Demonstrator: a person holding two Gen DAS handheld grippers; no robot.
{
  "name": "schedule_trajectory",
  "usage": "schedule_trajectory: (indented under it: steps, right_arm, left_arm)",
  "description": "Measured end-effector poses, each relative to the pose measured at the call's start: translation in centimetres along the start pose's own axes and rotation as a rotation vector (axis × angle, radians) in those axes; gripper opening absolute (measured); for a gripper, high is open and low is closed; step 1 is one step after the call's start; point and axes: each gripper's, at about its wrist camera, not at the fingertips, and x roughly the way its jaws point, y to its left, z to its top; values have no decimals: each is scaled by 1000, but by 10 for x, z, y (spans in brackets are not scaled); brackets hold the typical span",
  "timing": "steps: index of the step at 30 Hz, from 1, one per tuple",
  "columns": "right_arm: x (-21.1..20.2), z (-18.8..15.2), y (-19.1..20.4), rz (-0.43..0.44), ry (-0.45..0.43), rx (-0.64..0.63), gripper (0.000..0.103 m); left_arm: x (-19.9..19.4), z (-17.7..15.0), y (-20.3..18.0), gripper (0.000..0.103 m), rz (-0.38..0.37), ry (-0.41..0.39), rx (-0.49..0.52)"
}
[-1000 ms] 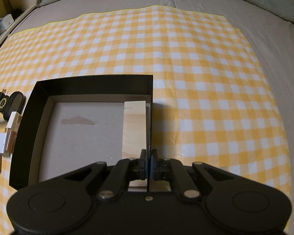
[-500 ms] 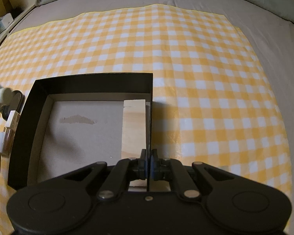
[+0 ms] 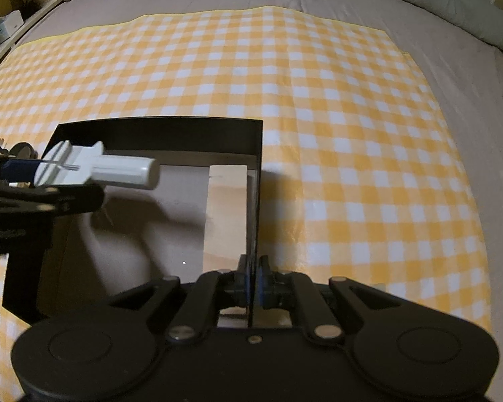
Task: Organize rigid objects
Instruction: 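Carry the watch-strap tool into the black box and release it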
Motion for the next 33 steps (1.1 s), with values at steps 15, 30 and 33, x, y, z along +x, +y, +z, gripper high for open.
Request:
schedule_trajectory:
  steps: [15,30,33]
  right_arm:
    - [3,0,-1,13,28,2,3]
    - [4,0,-2,16,29,9,3]
    - [4,-1,-1,14,28,1,4]
  left_arm:
    - [9,3,1,74,82,-30,4]
    - [-33,-7,-5,97,4,-42,-10]
    - [-46,-13,-7,100,0,-63,1]
